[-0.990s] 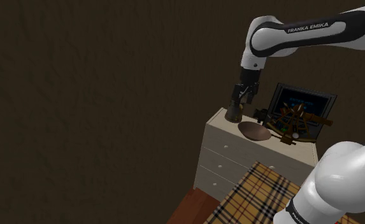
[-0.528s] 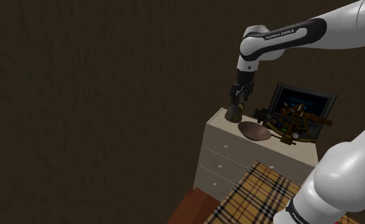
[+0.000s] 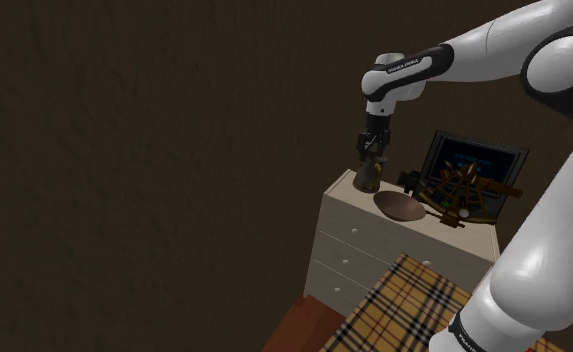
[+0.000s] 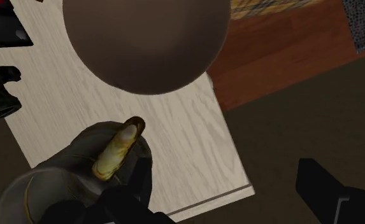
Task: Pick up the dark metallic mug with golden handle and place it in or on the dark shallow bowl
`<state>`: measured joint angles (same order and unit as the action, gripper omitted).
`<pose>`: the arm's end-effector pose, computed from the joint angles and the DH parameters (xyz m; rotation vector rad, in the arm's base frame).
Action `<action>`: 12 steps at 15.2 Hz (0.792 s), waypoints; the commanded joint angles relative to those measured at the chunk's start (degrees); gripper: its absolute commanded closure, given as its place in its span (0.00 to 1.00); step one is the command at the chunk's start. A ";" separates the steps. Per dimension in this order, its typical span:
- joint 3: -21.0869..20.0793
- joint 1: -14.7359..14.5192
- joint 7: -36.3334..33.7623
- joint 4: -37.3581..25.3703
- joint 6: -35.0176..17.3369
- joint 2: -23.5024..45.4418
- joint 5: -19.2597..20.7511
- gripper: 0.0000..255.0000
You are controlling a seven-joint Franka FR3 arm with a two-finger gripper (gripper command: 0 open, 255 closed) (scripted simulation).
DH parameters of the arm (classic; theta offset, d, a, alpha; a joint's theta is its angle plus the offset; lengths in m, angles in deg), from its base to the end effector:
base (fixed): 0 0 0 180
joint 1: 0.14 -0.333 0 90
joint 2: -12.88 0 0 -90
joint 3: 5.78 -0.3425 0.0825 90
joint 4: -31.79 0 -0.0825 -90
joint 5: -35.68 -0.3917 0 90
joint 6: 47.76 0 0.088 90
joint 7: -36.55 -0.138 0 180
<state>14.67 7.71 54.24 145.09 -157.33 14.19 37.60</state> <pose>0.4885 -0.2658 0.4411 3.1242 -0.2707 -0.1490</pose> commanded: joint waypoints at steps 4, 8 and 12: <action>1.51 2.70 4.83 -10.49 -0.41 11.40 -3.30 0.00; 1.75 5.32 7.57 -18.89 0.54 19.19 -5.62 0.00; 1.61 5.42 7.75 -16.60 -2.32 19.80 -5.89 0.00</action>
<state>16.34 13.11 61.97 128.18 -159.00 33.67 31.84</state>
